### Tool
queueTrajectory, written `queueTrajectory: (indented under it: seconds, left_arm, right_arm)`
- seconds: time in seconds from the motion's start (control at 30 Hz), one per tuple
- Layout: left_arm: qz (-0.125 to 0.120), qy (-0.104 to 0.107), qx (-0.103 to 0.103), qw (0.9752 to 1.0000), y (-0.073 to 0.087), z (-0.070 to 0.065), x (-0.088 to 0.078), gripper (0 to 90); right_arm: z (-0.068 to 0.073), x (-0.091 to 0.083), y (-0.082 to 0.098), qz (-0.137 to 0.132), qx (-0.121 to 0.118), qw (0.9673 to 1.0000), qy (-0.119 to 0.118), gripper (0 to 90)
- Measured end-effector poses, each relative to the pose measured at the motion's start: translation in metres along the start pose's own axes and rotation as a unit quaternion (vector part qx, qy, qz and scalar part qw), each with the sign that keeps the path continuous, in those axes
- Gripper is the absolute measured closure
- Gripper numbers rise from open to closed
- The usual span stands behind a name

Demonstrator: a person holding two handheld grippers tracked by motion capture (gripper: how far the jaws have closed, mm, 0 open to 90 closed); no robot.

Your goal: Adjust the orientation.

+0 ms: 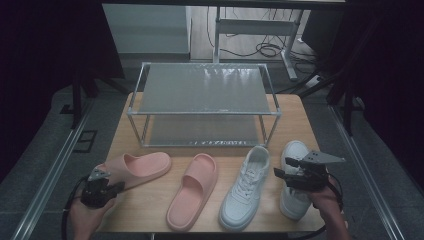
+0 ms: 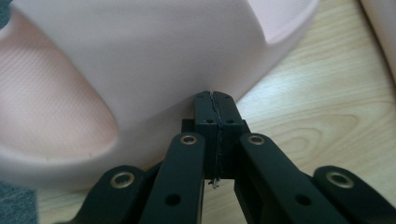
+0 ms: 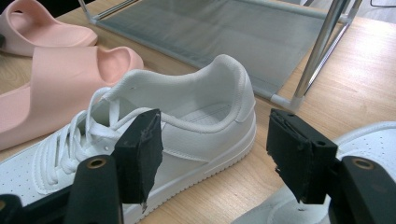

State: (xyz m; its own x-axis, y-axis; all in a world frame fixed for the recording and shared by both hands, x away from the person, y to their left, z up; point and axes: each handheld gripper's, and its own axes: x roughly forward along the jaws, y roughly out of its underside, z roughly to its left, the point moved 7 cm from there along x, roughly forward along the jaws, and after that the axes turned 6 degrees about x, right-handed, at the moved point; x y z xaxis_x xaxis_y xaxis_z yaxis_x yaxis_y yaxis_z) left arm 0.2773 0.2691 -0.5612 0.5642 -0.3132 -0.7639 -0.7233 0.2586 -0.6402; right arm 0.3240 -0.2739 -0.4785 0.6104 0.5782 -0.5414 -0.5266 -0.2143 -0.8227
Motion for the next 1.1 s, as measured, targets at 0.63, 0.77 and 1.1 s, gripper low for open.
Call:
queueTrajectory:
  seconds: [0.63,0.77,1.1]
  left_arm:
    - [-0.043,0.027,0.067,0.9964,-0.077,-0.057,0.017,89.9]
    - [-0.043,0.024,0.081,0.9955,-0.1,-0.063,0.031,89.9]
    - [-0.021,0.012,0.068,0.9974,-0.124,-0.049,0.074,89.8]
  right_arm:
    - [0.0,-0.001,0.0,-0.001,0.0,1.0,-0.001,36.7]
    - [-0.002,-0.002,0.0,-0.001,0.002,1.0,0.0,36.8]
    - [-0.001,-0.002,-0.001,-0.005,0.0,1.0,0.003,37.1]
